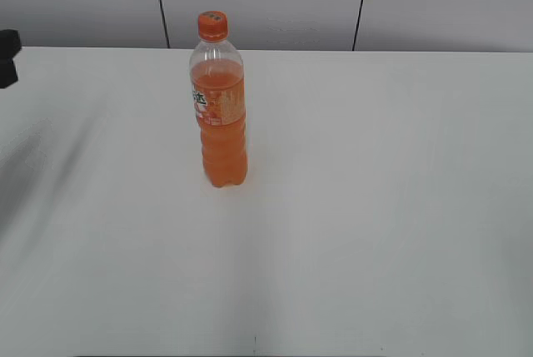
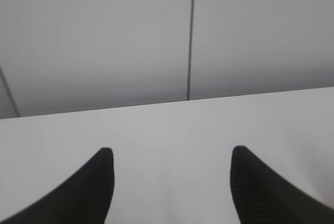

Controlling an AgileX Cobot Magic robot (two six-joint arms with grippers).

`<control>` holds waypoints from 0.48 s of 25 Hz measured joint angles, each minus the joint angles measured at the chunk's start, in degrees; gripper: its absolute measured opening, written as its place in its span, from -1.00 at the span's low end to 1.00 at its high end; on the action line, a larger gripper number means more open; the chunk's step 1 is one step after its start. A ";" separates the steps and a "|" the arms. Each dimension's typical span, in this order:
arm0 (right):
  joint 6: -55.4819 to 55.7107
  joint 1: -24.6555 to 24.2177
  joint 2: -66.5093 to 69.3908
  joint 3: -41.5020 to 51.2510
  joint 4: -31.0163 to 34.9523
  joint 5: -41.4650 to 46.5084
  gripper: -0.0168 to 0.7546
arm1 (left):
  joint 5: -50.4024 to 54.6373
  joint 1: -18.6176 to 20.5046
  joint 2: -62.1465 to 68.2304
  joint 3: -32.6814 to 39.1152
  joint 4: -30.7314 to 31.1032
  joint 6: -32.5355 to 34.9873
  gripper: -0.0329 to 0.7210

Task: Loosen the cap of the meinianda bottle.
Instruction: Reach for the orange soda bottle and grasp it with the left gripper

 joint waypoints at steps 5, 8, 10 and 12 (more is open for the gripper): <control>0.00 0.00 0.00 0.00 0.00 0.00 0.57 | -9.26 0.00 6.29 0.00 16.00 -3.86 0.24; 0.00 0.00 0.00 0.00 0.00 0.00 0.57 | -15.21 -0.04 10.11 0.00 22.20 -4.31 0.24; 0.00 0.00 0.00 0.00 0.00 0.00 0.57 | -18.82 -0.11 13.04 0.00 24.81 -4.32 0.24; 0.00 0.00 0.00 0.00 0.00 0.00 0.57 | -21.72 -0.11 15.64 -0.05 27.92 -4.36 0.24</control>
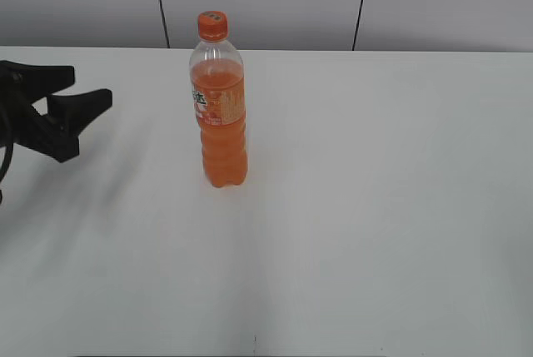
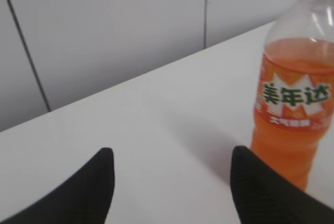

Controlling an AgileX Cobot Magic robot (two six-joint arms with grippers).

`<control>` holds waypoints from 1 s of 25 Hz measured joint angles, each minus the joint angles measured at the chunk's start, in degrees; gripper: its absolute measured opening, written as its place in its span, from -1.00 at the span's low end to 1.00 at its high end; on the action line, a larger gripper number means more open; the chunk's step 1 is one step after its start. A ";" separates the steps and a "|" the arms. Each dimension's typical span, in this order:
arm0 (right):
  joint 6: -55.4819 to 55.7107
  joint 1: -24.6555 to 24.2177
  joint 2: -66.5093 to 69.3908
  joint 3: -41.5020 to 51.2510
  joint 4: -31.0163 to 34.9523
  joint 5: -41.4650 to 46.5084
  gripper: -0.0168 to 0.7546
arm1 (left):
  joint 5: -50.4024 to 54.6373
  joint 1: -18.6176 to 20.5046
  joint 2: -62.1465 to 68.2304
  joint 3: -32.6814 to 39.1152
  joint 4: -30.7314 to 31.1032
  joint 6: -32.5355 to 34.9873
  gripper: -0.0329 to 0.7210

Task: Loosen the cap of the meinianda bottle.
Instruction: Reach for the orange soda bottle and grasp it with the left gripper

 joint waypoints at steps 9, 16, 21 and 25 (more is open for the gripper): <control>0.00 0.00 0.00 0.00 0.00 0.00 0.57 | -8.69 0.00 8.69 -2.51 9.76 -0.21 0.47; 0.00 0.00 0.00 0.00 0.00 0.00 0.57 | -11.85 -0.59 14.50 -6.53 15.65 -4.85 0.56; 0.00 0.00 0.00 0.00 0.00 0.00 0.57 | -11.79 -4.62 17.33 -9.83 16.24 -5.48 0.57; 0.00 0.00 0.00 0.00 0.00 0.00 0.57 | -11.31 -8.20 19.78 -12.05 14.37 -5.48 0.57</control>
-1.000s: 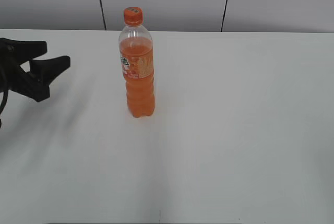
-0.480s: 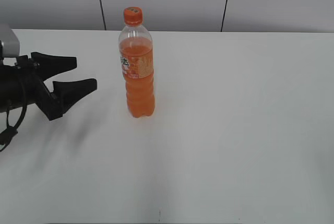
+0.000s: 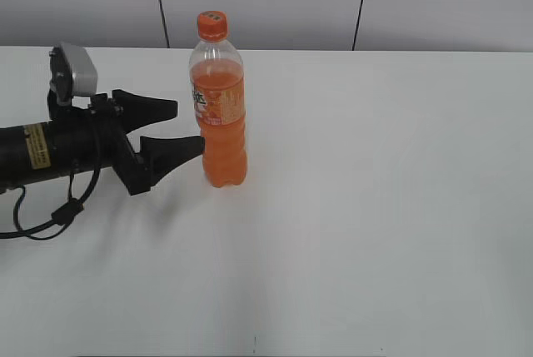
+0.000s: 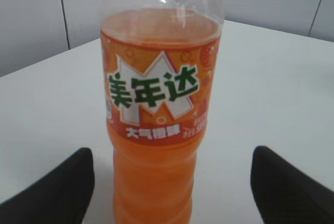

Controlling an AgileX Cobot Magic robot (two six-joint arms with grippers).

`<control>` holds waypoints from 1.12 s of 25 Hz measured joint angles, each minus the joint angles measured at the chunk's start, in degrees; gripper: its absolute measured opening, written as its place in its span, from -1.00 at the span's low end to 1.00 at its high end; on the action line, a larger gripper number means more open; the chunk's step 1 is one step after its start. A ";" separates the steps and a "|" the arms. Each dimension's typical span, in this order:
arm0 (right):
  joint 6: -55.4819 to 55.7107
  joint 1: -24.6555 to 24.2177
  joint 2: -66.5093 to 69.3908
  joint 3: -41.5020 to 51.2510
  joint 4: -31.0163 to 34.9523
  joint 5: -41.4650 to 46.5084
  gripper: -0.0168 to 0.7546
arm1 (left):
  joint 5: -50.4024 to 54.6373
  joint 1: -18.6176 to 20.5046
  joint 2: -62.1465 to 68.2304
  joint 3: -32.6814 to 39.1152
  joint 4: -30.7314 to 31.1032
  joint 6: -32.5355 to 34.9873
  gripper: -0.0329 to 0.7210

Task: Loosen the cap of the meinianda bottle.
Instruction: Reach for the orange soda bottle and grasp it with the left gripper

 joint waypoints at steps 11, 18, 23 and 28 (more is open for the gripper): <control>0.00 0.00 0.00 0.00 0.00 0.00 0.57 | 4.22 -6.02 6.00 -8.52 -2.71 -0.05 0.58; 0.00 0.00 0.00 0.00 0.00 0.00 0.57 | 4.94 -8.18 8.42 -11.13 -5.60 -0.05 0.58; 0.00 0.00 0.00 0.00 0.00 0.00 0.57 | 5.41 -8.43 8.52 -11.13 -5.89 -0.05 0.54; 0.00 0.00 0.00 0.00 0.00 0.00 0.57 | 5.58 -8.66 8.52 -11.30 -7.83 -0.05 0.38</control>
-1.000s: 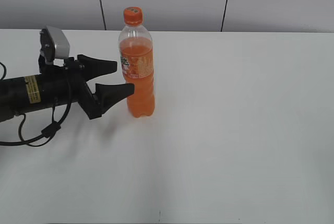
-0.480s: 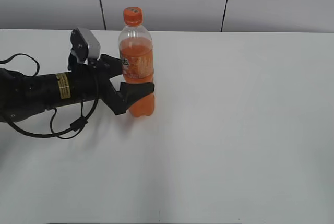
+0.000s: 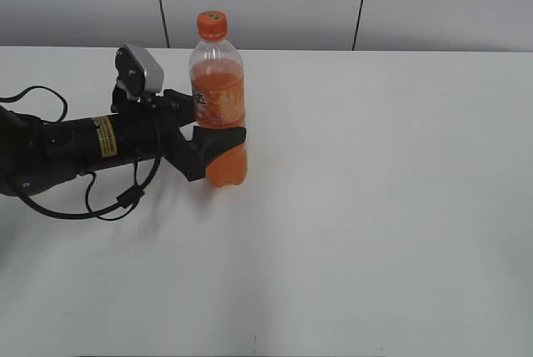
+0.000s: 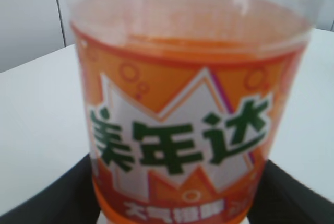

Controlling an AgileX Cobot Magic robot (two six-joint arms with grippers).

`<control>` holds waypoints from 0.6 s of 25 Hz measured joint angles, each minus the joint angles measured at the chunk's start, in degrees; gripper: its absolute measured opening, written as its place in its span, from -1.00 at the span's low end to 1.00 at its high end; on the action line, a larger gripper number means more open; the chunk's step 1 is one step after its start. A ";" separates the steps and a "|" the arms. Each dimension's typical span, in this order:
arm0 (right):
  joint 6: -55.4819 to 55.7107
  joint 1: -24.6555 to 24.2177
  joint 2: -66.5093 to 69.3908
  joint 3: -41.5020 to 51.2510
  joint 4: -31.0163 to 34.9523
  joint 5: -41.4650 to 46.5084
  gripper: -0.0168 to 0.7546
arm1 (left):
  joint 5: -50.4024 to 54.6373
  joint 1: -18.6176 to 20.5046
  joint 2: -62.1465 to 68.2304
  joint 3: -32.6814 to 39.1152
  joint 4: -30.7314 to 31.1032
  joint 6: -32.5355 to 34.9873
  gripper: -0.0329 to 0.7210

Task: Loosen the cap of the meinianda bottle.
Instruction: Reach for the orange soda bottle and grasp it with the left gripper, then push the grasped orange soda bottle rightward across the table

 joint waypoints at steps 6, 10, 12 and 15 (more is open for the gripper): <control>0.00 0.00 0.00 0.00 0.00 0.00 0.57 | 0.04 -0.07 0.00 0.00 0.02 -0.05 0.24; 0.00 0.00 0.00 0.00 0.00 0.00 0.57 | 0.04 -0.07 0.00 -0.13 1.12 -0.05 0.24; 0.00 0.00 0.00 0.00 0.00 0.00 0.57 | -0.10 -0.07 0.00 -0.19 2.18 -0.05 0.24; 0.00 0.00 0.00 0.00 0.00 0.00 0.57 | -0.43 -0.07 0.00 -0.20 3.64 -0.01 0.24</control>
